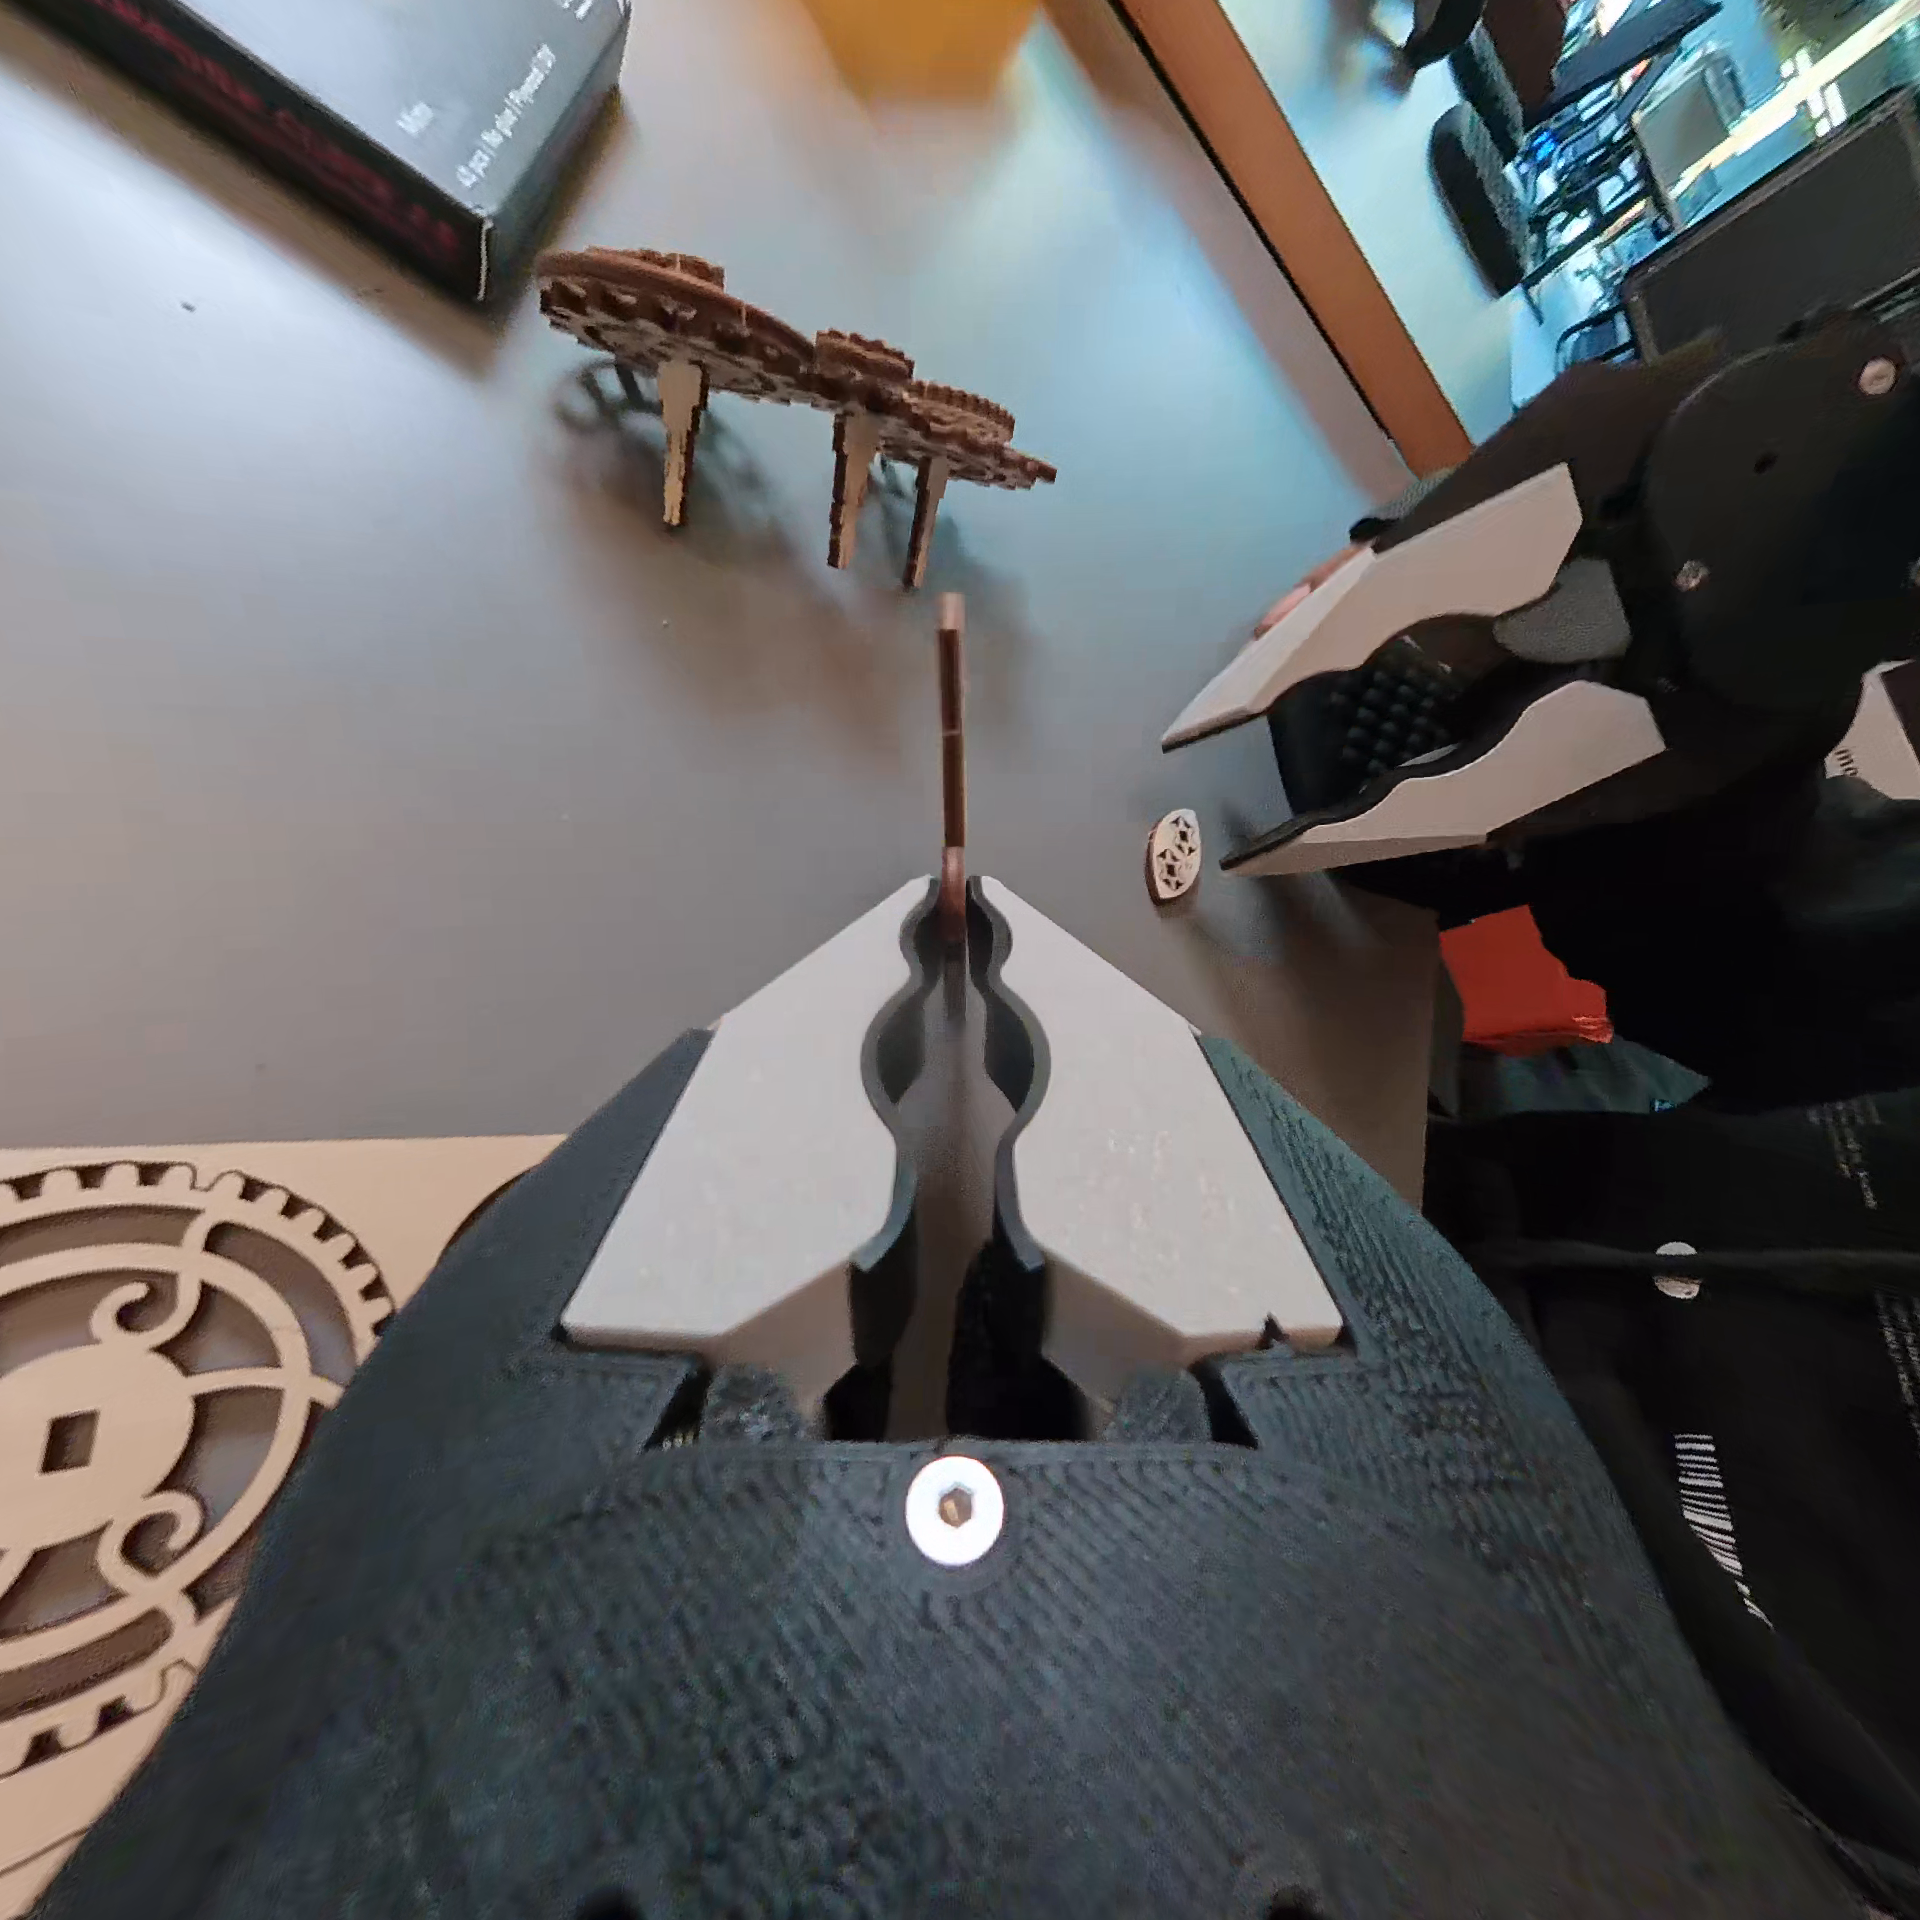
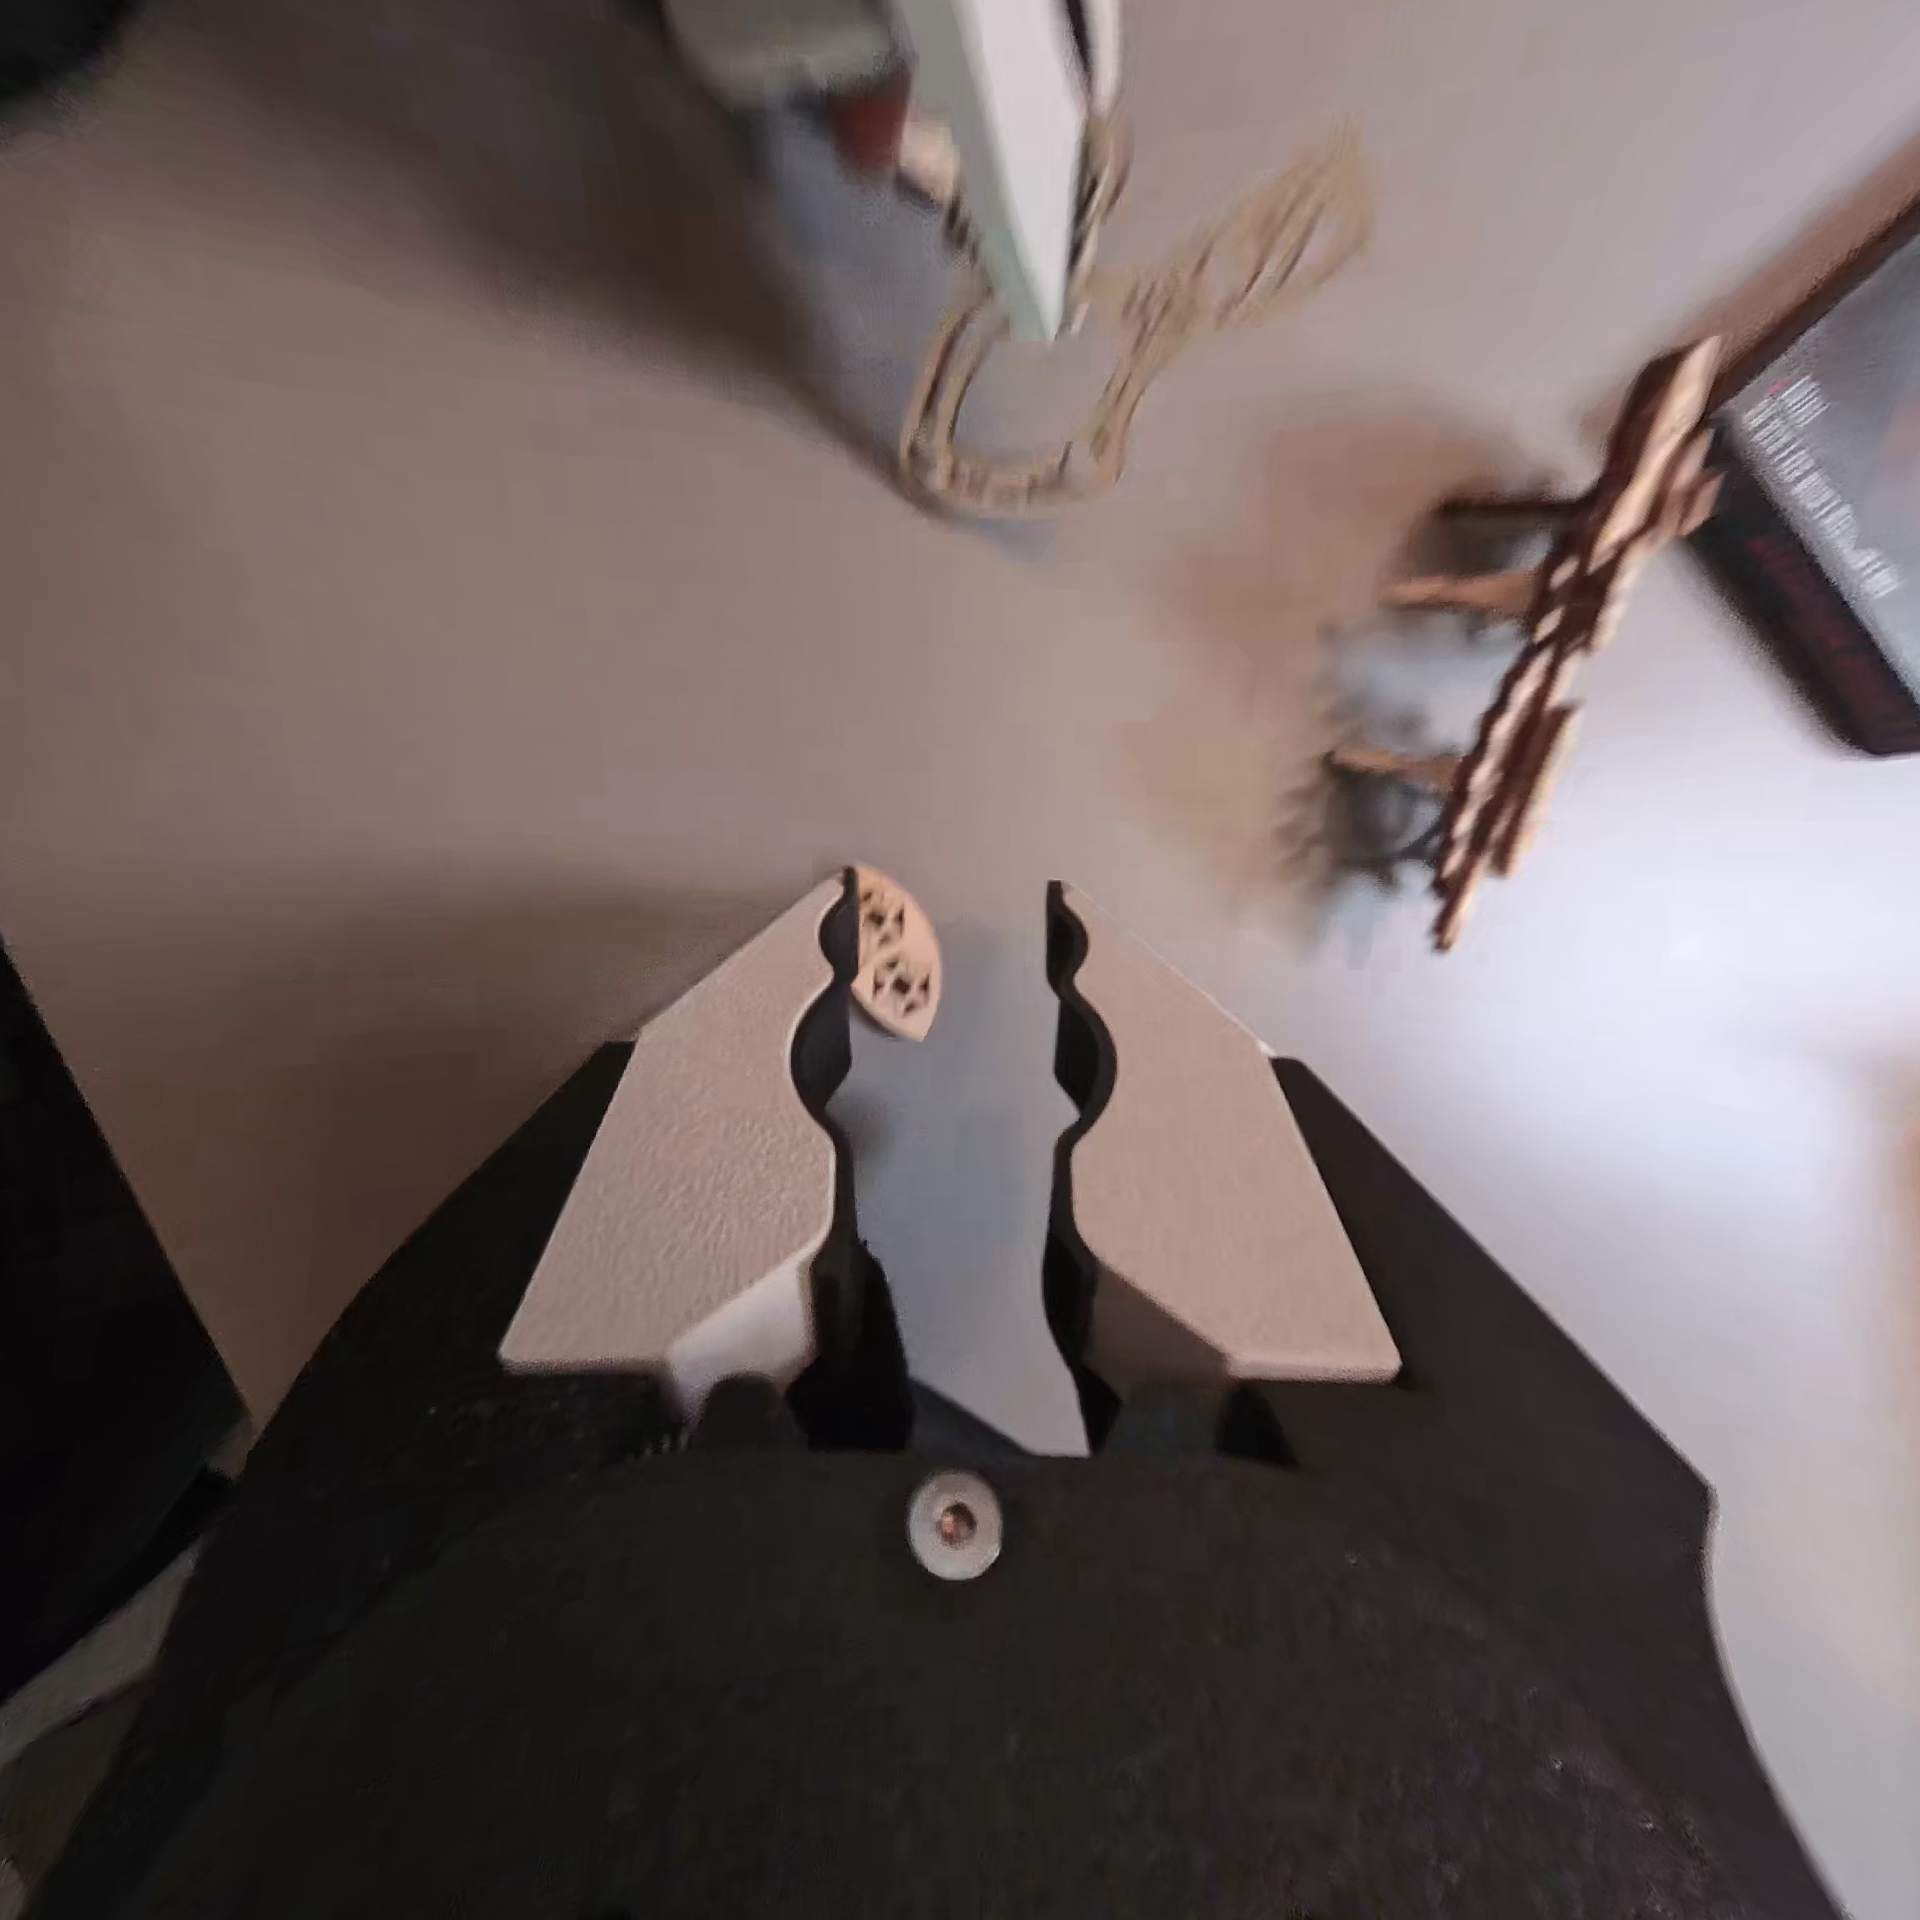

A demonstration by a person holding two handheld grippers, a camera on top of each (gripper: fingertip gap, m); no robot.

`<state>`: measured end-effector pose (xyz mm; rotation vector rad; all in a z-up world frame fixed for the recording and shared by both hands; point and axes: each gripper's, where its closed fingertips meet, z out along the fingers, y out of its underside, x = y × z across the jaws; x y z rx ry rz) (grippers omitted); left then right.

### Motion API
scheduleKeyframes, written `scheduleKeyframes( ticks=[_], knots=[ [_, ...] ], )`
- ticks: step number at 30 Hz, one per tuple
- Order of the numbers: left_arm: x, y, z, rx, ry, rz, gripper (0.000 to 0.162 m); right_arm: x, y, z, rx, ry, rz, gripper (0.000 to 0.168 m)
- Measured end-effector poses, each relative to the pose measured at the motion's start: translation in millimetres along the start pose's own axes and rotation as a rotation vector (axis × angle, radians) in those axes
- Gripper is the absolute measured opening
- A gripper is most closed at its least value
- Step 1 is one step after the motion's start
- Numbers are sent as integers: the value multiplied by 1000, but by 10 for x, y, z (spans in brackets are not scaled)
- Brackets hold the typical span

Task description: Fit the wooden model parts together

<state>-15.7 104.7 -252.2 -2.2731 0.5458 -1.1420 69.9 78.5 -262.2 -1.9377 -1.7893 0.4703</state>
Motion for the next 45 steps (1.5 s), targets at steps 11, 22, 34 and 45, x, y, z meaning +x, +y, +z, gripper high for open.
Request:
scheduleKeyframes(
  ticks=[11, 22, 34, 45],
  knots=[
    [524, -388, -430, 401, 320, -30, 2, 10, -1150, -52, 565, -436, 314, 10],
    [36, -174, -584, 194, -133, 287, 43, -13, -796, -93, 240, -544, 141, 1],
    [-557, 505, -722, -257, -441, 372, 63, 162, -630, 420, -288, -547, -108, 1],
    [-825, 364, -1157, -160, -577, 346, 41, 376, -723, 701, -407, -406, -252, 6]
  ],
)
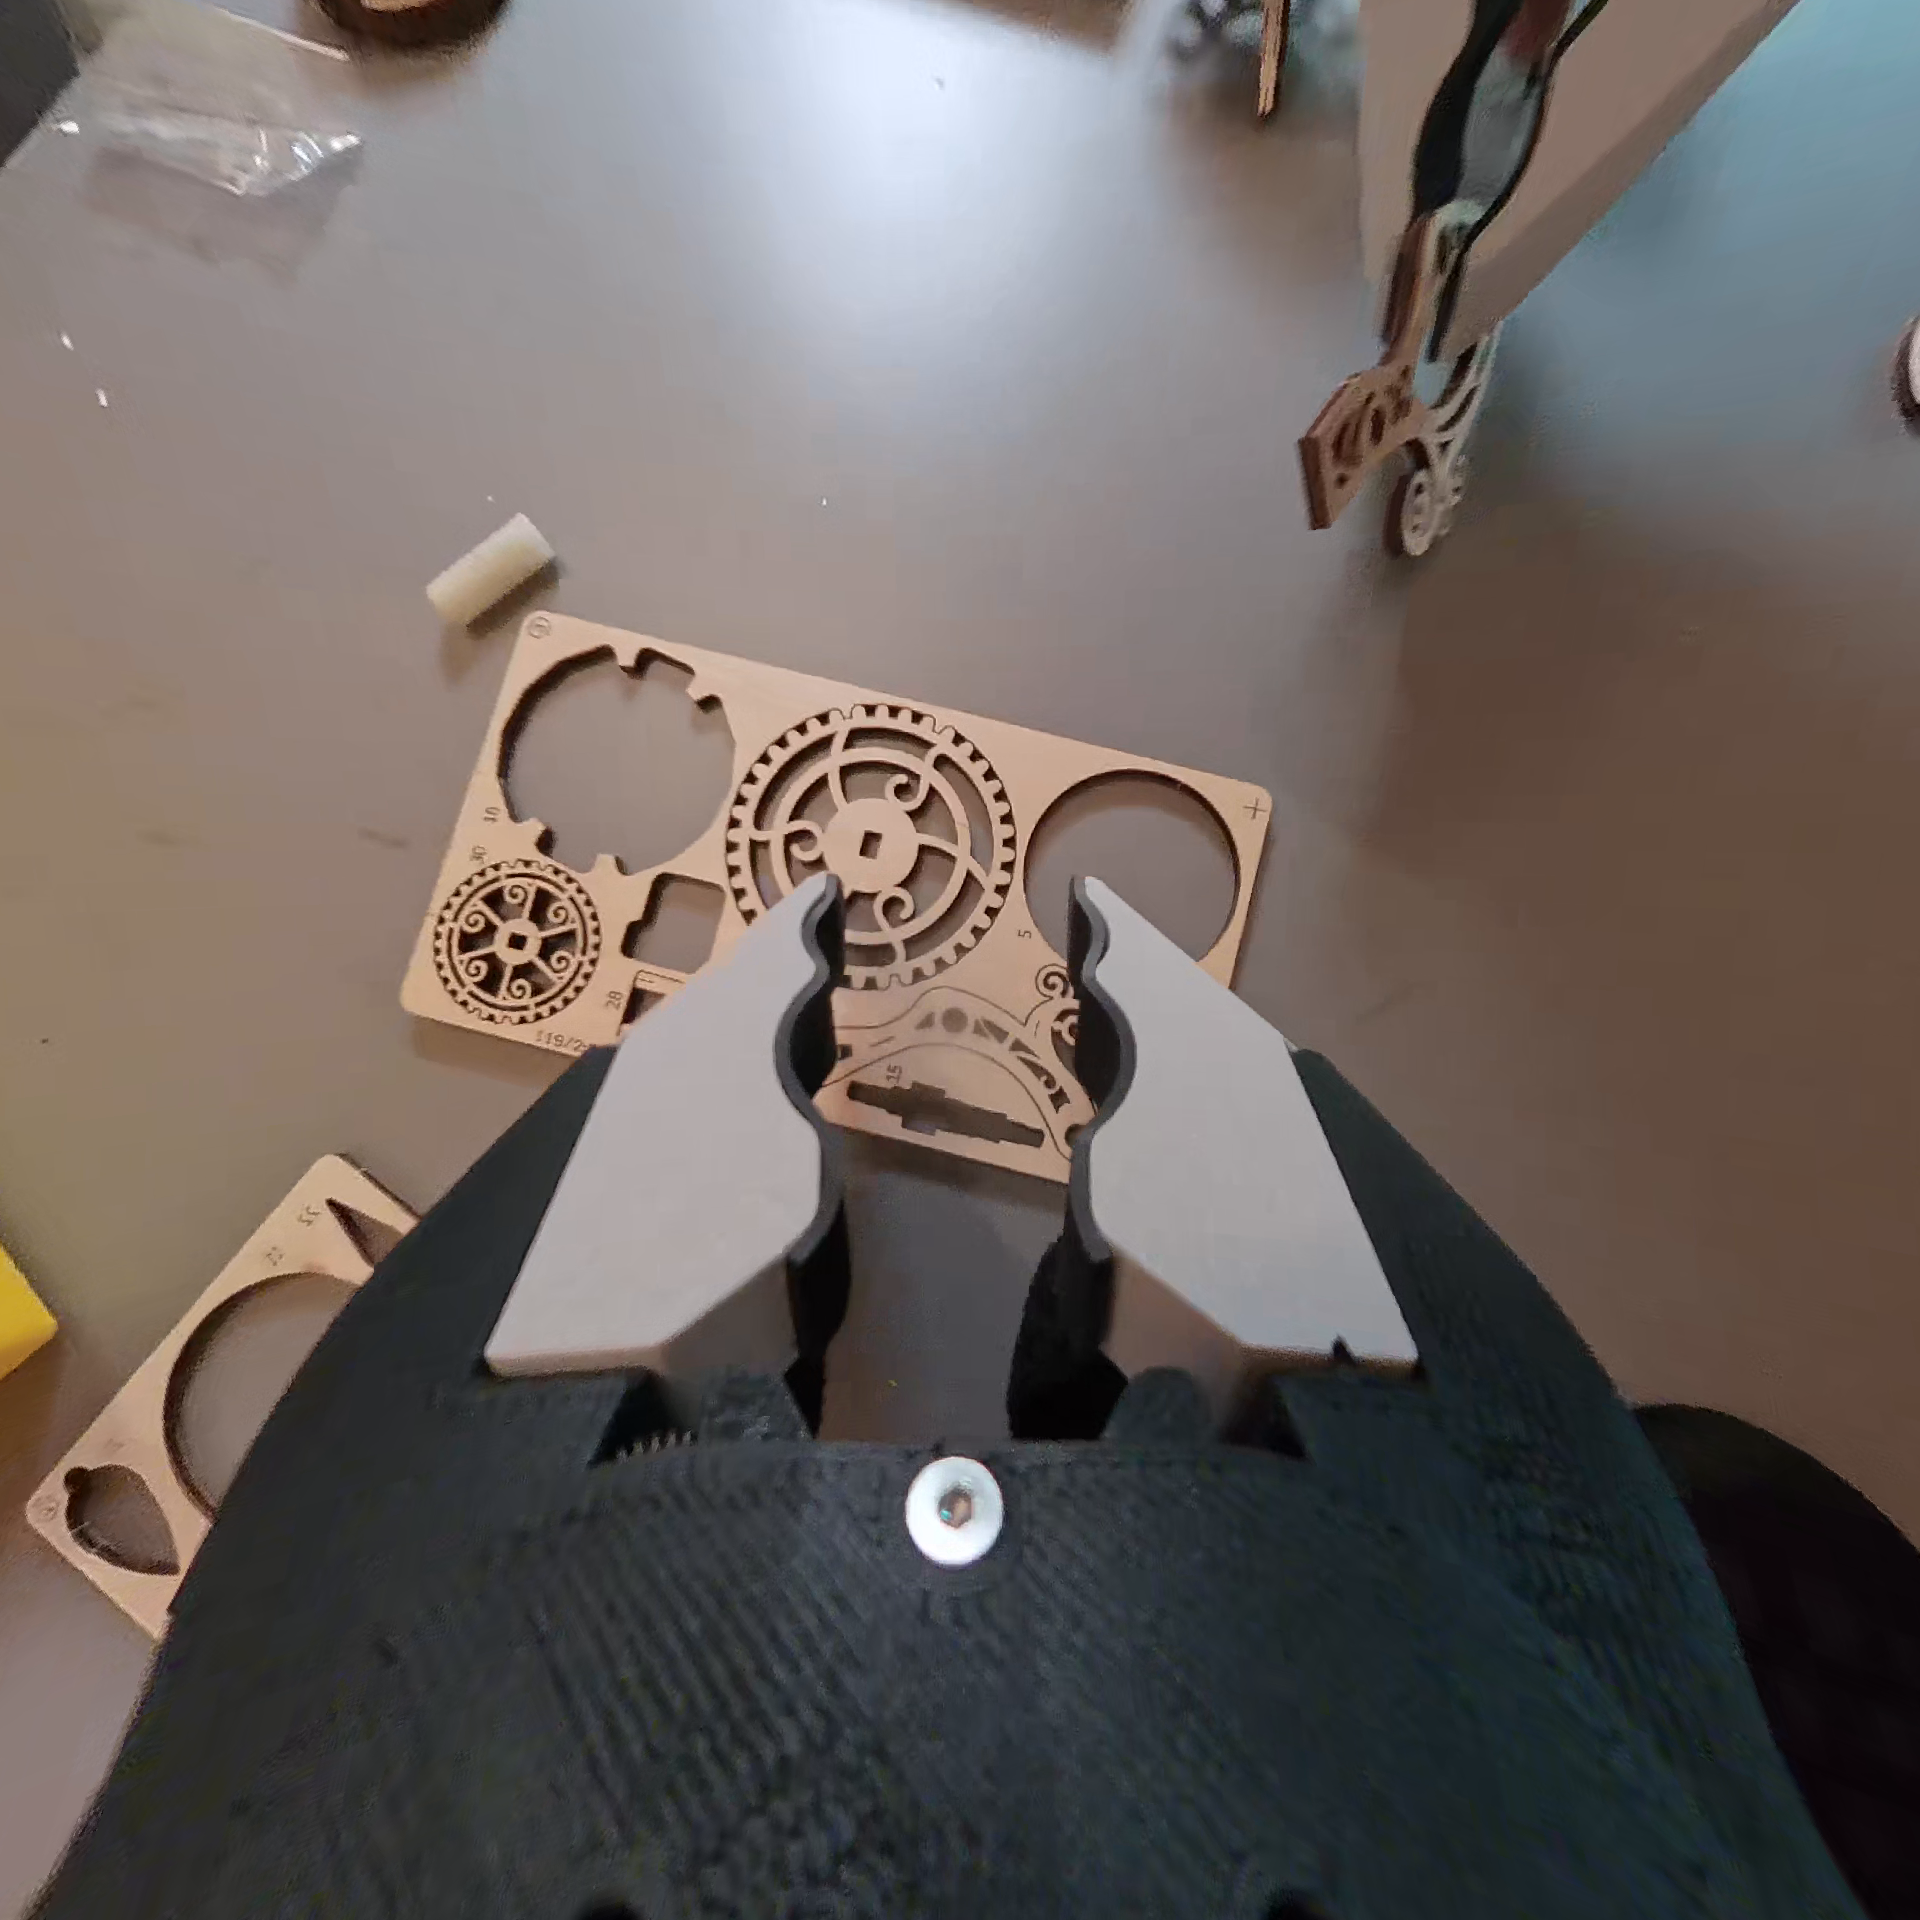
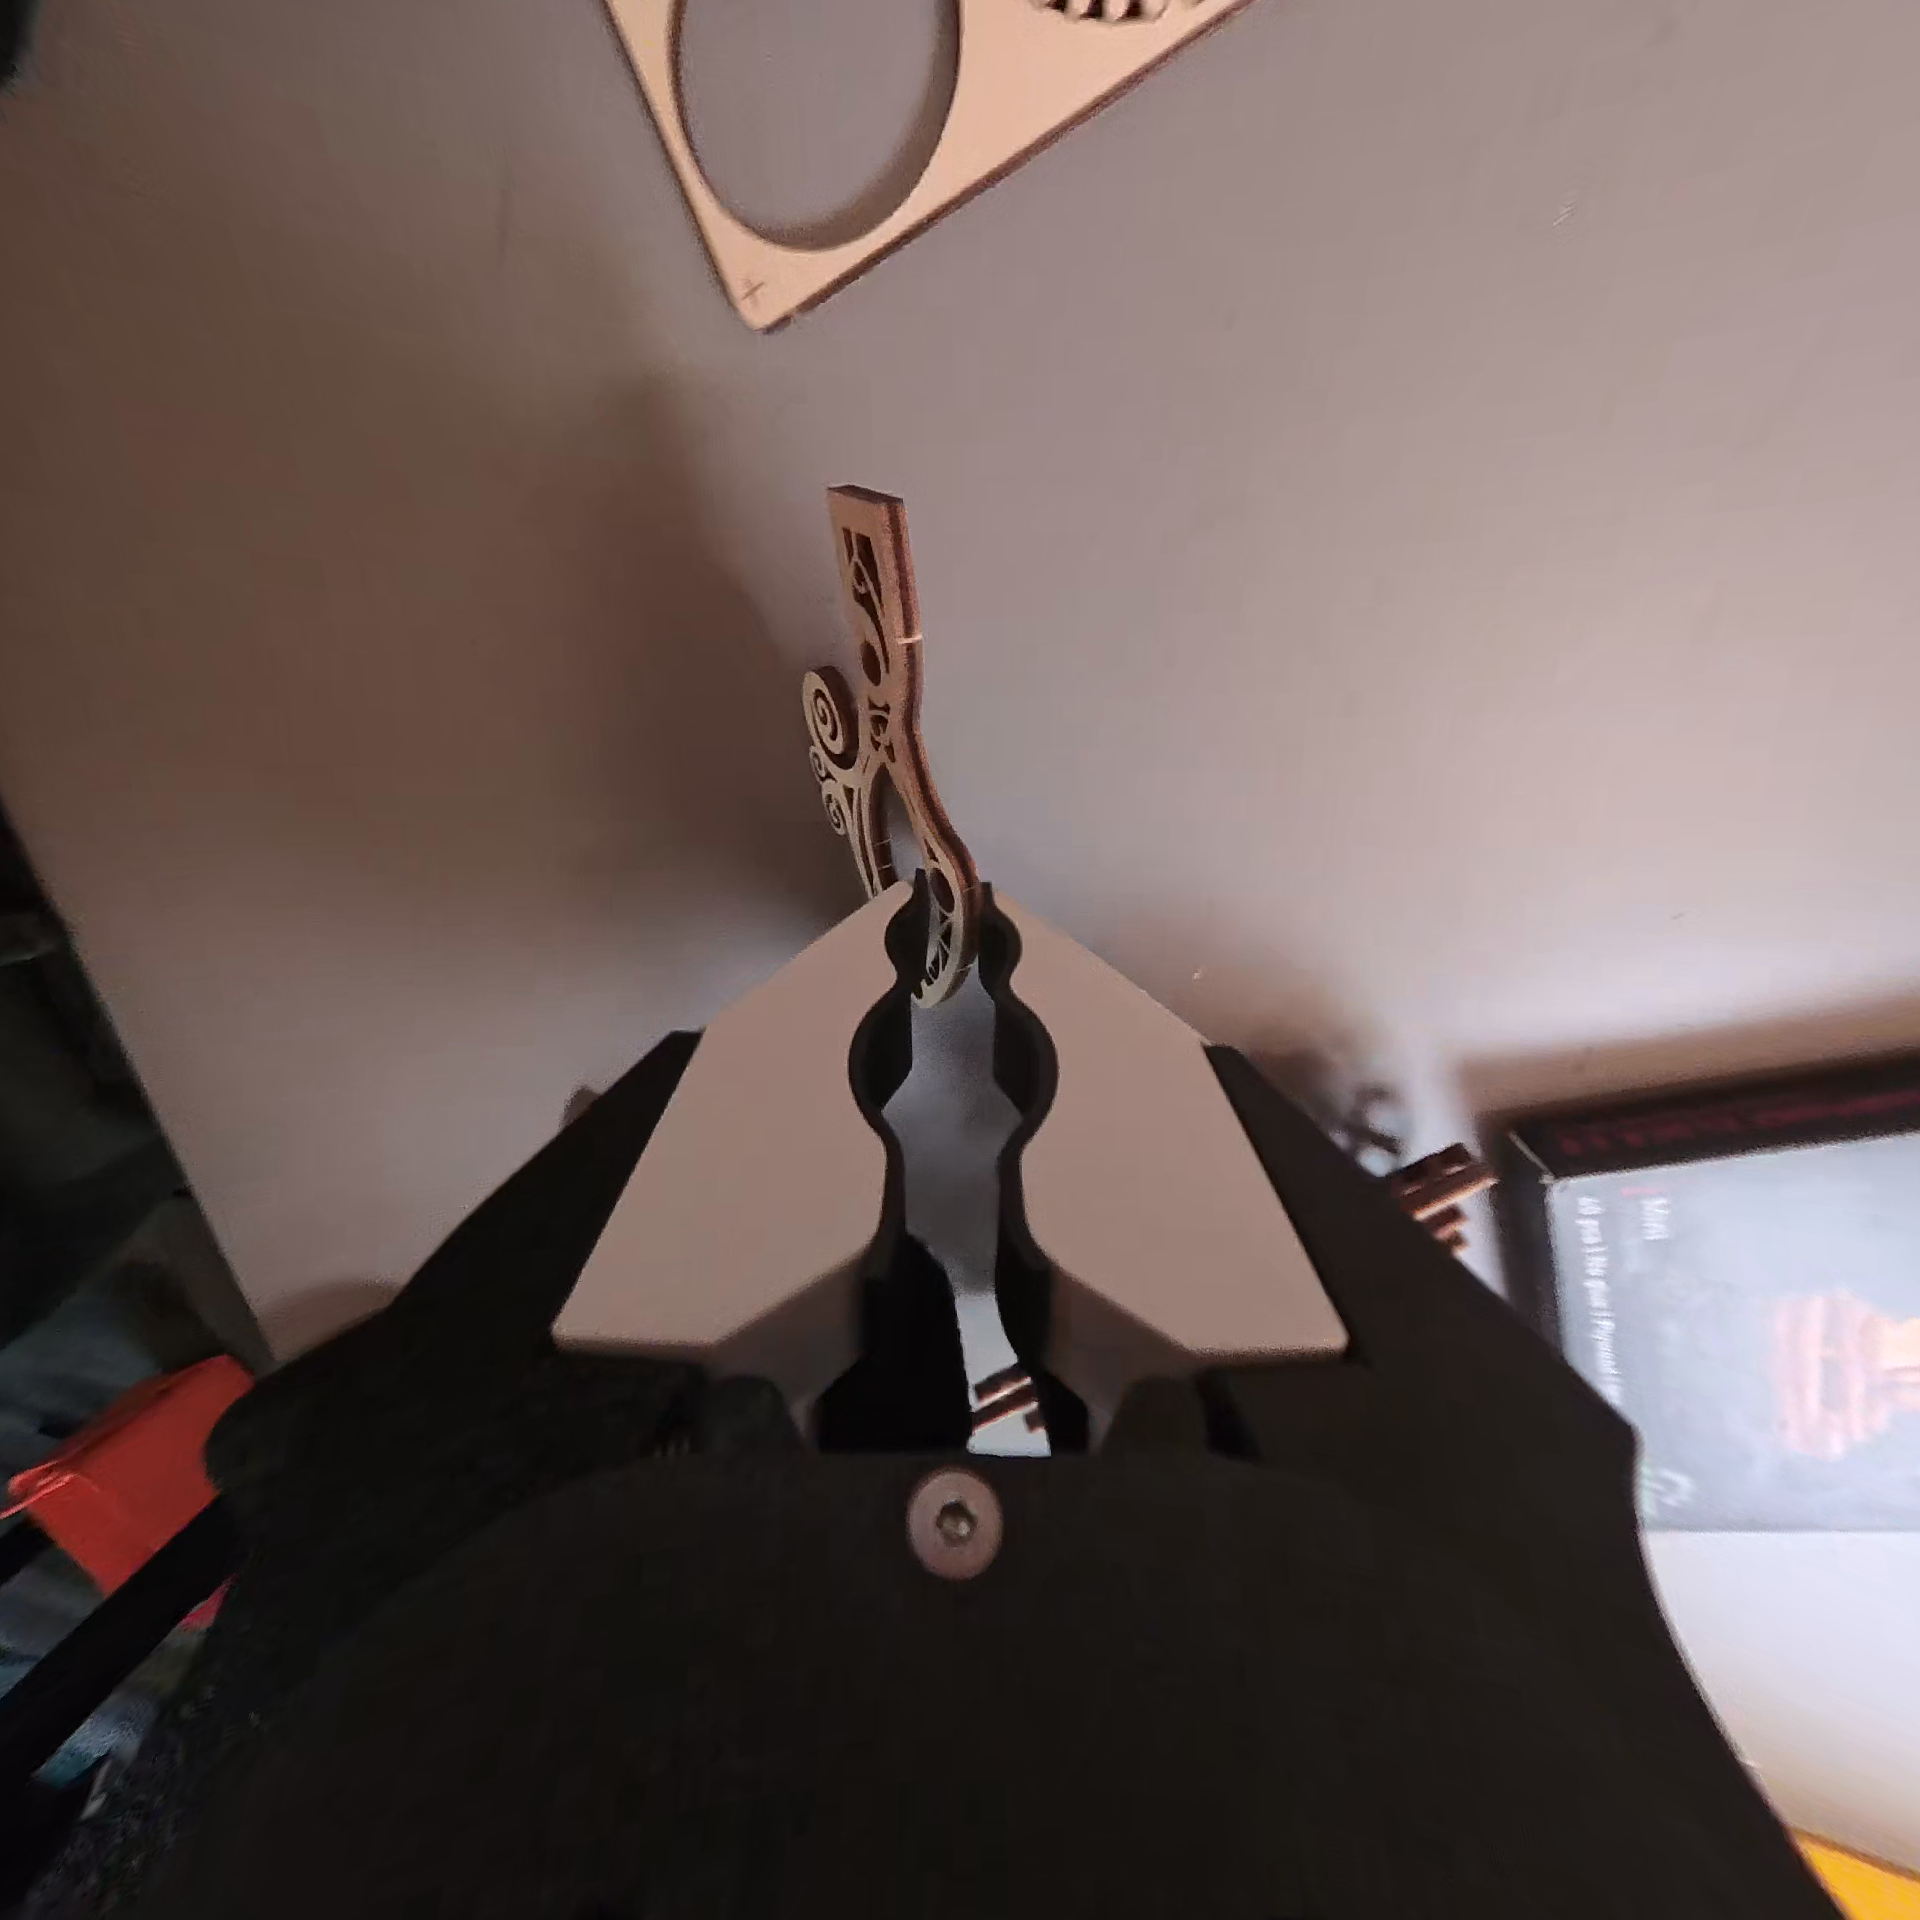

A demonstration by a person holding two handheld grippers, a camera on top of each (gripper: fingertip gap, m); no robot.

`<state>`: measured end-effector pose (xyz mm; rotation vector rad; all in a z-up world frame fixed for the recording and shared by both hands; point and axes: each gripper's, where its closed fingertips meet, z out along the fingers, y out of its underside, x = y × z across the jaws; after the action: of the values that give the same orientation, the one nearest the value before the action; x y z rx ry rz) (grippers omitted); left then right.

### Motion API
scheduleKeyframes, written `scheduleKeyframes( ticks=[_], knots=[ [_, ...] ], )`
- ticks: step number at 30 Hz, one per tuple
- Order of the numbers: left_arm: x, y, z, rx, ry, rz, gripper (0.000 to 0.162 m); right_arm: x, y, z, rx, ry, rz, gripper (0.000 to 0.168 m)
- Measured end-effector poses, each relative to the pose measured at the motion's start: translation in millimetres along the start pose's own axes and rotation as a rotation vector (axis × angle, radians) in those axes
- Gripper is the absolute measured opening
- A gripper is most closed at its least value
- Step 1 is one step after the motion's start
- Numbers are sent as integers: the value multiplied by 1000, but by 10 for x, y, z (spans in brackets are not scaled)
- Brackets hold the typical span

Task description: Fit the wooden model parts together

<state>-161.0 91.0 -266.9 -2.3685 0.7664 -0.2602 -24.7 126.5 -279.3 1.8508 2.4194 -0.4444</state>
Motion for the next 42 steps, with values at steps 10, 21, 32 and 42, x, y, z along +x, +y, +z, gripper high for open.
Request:
scheduleKeyframes(
  ticks=[10, 21, 32, 42],
  knots=[
    [277, 258, 40, -139, 65, 137, 75, 90, -101, -185, 113, 187, -41, 43],
    [79, 231, 20, -52, 51, 164, 55, 64, -130, 53, 6, 174, -207, 14],
    [-292, -132, -317, 208, -137, 48, 47, 177, 316, -914, 329, 470, 9, 52],
    [32, -476, -267, 368, -24, 38, 42, 270, 762, -550, 474, 477, 263, 10]
  ],
)
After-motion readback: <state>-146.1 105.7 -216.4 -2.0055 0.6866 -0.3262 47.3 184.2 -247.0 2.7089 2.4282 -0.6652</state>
